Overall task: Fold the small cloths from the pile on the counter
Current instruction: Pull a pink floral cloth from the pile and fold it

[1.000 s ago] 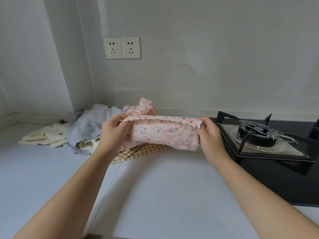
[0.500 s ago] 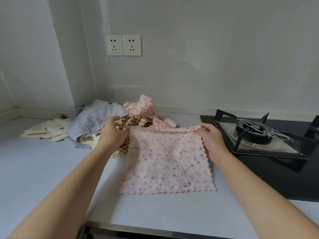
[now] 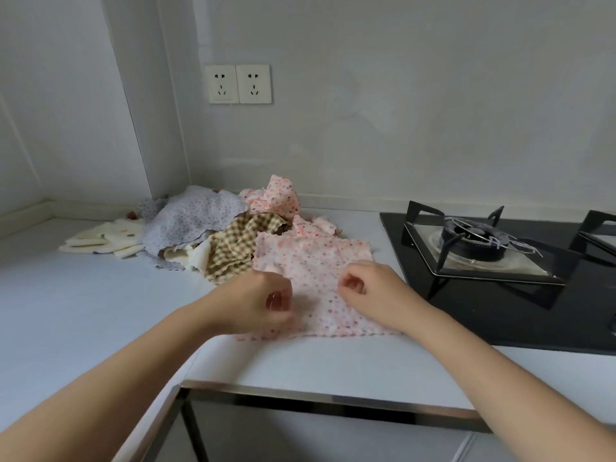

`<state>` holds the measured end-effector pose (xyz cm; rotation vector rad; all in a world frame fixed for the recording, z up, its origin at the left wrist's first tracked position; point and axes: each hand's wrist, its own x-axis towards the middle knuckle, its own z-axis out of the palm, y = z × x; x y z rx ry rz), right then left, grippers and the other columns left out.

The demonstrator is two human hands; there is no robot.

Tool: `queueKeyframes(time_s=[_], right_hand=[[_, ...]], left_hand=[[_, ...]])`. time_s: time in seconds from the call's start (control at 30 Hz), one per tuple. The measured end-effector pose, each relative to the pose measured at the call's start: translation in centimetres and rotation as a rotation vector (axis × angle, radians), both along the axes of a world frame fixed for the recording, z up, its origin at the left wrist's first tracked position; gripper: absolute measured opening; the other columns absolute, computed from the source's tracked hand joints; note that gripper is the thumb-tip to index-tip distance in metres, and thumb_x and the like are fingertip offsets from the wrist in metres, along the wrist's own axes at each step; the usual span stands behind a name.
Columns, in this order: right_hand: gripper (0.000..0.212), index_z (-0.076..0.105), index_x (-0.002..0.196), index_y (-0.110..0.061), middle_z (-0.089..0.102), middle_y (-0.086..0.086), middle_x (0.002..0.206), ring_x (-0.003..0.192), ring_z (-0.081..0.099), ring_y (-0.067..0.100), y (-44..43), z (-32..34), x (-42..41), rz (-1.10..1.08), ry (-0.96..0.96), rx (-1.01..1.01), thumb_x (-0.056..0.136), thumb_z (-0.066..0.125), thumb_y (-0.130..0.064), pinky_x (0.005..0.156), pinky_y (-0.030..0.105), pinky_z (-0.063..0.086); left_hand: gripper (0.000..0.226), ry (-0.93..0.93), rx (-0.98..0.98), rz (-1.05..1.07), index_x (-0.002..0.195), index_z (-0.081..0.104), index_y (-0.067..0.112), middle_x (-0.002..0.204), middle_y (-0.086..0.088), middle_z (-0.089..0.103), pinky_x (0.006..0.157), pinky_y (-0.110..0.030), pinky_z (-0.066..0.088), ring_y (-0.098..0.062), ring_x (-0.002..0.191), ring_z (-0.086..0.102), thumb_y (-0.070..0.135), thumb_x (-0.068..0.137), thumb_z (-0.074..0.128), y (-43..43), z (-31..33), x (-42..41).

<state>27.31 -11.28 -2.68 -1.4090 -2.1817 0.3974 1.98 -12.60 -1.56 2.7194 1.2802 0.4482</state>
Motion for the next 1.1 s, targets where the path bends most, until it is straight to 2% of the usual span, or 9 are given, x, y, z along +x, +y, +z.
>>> queueKeyframes(time_s=[0.07, 0.2, 0.43, 0.5, 0.6, 0.77, 0.93, 1.03, 1.1], right_hand=[[0.019, 0.064, 0.087, -0.028, 0.06, -0.014, 0.094, 0.088, 0.056, 0.004, -2.0, 0.2, 0.2, 0.069, -0.073, -0.074, 0.082, 0.063, -0.047, 0.085, 0.03, 0.049], [0.045, 0.053, 0.113, -0.035, 0.051, -0.018, 0.116, 0.109, 0.046, 0.007, -4.4, 0.3, -0.8, 0.034, -0.331, -0.006, 0.079, 0.057, -0.064, 0.088, 0.03, 0.042], [0.029, 0.055, 0.109, -0.015, 0.059, 0.001, 0.108, 0.101, 0.056, 0.027, -3.9, -1.2, -1.3, -0.182, -0.427, 0.237, 0.087, 0.043, -0.001, 0.067, 0.033, 0.039], [0.023, 0.062, 0.101, -0.015, 0.063, -0.001, 0.1, 0.095, 0.059, 0.024, -3.7, -1.0, 0.1, -0.163, -0.297, 0.19, 0.09, 0.045, -0.005, 0.071, 0.032, 0.044], [0.014, 0.072, 0.089, -0.02, 0.066, -0.01, 0.084, 0.083, 0.061, 0.01, -3.9, -0.1, 2.1, -0.139, 0.025, 0.05, 0.087, 0.062, -0.011, 0.076, 0.021, 0.047], [0.007, 0.072, 0.083, -0.012, 0.055, -0.002, 0.065, 0.05, 0.041, 0.004, -4.1, 1.6, 4.5, -0.145, 0.151, -0.126, 0.083, 0.066, -0.011, 0.052, 0.023, 0.031], [0.021, 0.066, 0.092, 0.005, 0.062, 0.012, 0.079, 0.073, 0.057, 0.02, -1.5, 2.2, 3.8, -0.194, 0.522, -0.302, 0.088, 0.065, -0.016, 0.066, 0.028, 0.043], [0.016, 0.07, 0.096, -0.003, 0.073, 0.011, 0.094, 0.086, 0.068, 0.023, 1.1, 2.1, 2.3, -0.245, 0.614, -0.313, 0.09, 0.062, -0.015, 0.082, 0.035, 0.052], [0.01, 0.067, 0.086, -0.01, 0.068, 0.008, 0.083, 0.073, 0.063, 0.02, 2.9, 1.7, 1.2, -0.279, 0.554, -0.277, 0.09, 0.06, -0.015, 0.07, 0.031, 0.05]], left_hand=[[0.04, 0.097, 0.085, -0.024, 0.088, 0.064, 0.027, 0.081, 0.012, 0.056, 0.06, -0.026, 0.046, -0.007, 0.068, 0.053, 0.063, 0.08, 0.049, -1.3, -0.8, -0.4], [0.014, 0.03, 0.319, 0.092, 0.083, 0.053, 0.02, 0.067, 0.009, 0.049, 0.049, -0.031, 0.035, -0.019, 0.056, 0.046, 0.031, 0.091, 0.049, -2.1, -1.7, 0.2], [0.018, -0.003, 0.231, 0.198, 0.107, 0.056, 0.016, 0.094, 0.0, 0.058, 0.059, -0.036, 0.046, -0.026, 0.075, 0.057, 0.011, 0.09, 0.055, -2.8, -2.0, -0.9], [0.023, -0.097, 0.154, 0.188, 0.083, 0.059, 0.025, 0.087, 0.004, 0.058, 0.06, -0.033, 0.044, -0.019, 0.071, 0.055, 0.003, 0.083, 0.061, -2.9, -1.9, -2.2], [0.013, -0.263, 0.055, 0.248, 0.09, 0.069, 0.021, 0.09, 0.012, 0.066, 0.071, -0.019, 0.048, -0.007, 0.079, 0.06, 0.009, 0.086, 0.067, -3.5, -1.3, -3.5], [0.012, -0.464, -0.178, 0.306, 0.08, 0.069, 0.019, 0.077, -0.004, 0.068, 0.071, -0.037, 0.049, -0.018, 0.071, 0.061, 0.013, 0.088, 0.062, -4.5, -0.4, -4.2], [0.025, -0.673, -0.224, 0.555, 0.087, 0.062, -0.009, 0.082, -0.024, 0.066, 0.075, -0.044, 0.055, -0.034, 0.077, 0.065, 0.016, 0.091, 0.058, -2.3, 0.1, -3.1], [0.024, -0.668, -0.169, 0.713, 0.066, 0.049, 0.004, 0.064, -0.009, 0.049, 0.058, -0.033, 0.046, -0.023, 0.063, 0.052, 0.014, 0.088, 0.052, -0.1, 0.3, -1.5], [0.031, -0.59, -0.149, 0.793, 0.061, 0.042, 0.009, 0.061, -0.004, 0.044, 0.05, -0.027, 0.034, -0.02, 0.06, 0.044, 0.016, 0.09, 0.05, 1.4, 0.0, -0.6]])
